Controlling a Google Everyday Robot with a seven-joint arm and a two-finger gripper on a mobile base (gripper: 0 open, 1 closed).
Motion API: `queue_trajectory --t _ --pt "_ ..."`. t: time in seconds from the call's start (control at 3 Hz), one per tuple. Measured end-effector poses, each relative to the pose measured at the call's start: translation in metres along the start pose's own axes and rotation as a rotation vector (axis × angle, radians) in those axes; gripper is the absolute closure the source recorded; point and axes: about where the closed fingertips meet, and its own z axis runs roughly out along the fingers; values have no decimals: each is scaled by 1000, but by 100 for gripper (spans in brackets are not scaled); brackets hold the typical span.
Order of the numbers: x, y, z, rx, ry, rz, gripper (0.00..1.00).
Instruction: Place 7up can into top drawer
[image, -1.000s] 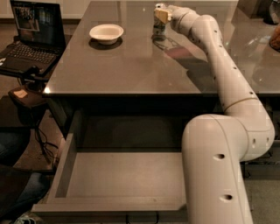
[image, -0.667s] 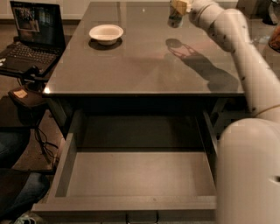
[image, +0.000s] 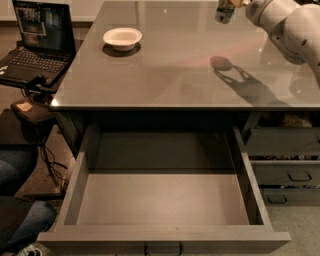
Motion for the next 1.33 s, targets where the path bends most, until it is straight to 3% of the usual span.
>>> queue_trajectory --t 0.33,0.67,1.0,1.33 --pt "-7 18 -23 -21 11 21 100" --pt "-72 58 -112 16 -29 80 100" --pt "-71 56 -112 17 -27 80 100" --pt "-68 82 -126 9 -30 101 100"
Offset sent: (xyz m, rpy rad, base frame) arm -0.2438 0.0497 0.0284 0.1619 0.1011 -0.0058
